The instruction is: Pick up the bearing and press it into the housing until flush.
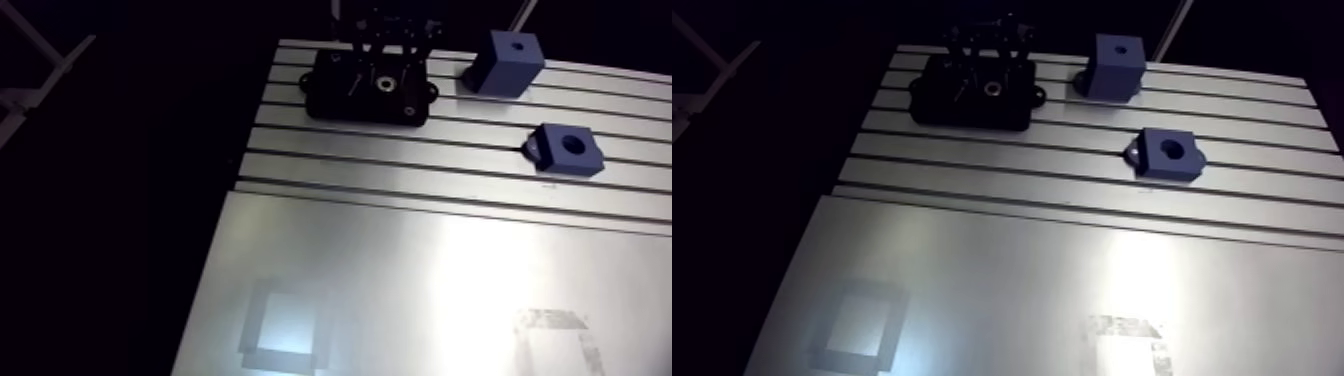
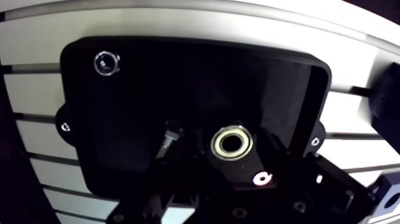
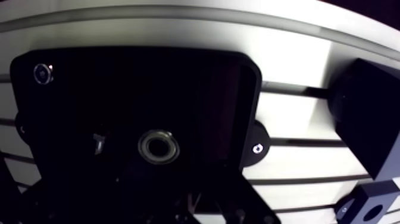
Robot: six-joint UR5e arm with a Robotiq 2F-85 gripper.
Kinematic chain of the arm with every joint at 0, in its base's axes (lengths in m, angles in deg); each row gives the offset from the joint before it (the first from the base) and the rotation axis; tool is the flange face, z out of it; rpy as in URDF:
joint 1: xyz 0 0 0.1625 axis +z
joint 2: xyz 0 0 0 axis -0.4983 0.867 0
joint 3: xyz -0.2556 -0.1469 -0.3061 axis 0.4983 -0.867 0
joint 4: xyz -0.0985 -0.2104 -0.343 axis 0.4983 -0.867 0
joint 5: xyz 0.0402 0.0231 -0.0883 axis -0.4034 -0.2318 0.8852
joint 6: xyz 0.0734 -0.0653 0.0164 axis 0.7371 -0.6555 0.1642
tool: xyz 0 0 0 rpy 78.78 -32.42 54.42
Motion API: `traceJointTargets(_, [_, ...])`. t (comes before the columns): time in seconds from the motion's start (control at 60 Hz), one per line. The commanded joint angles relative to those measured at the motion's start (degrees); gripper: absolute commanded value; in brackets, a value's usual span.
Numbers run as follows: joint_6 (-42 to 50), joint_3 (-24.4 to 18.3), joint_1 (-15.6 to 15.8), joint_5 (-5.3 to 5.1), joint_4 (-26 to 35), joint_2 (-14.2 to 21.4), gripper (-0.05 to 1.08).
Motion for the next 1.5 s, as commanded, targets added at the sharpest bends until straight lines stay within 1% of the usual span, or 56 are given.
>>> traceJointTargets(0.017, [0.0, 0.0, -0.1, -0.07, 0.1, 0.0, 0.48])
traceJointTargets(0.667, [-0.1, 0.0, -0.3, 0.01, 0.2, 0.0, 0.50])
traceJointTargets(1.2, [-0.1, 0.0, -0.1, -0.15, 0.3, 0.0, 0.53])
traceJointTargets(1.5, [-0.1, -0.2, -0.2, 0.01, 0.3, -0.3, 0.54])
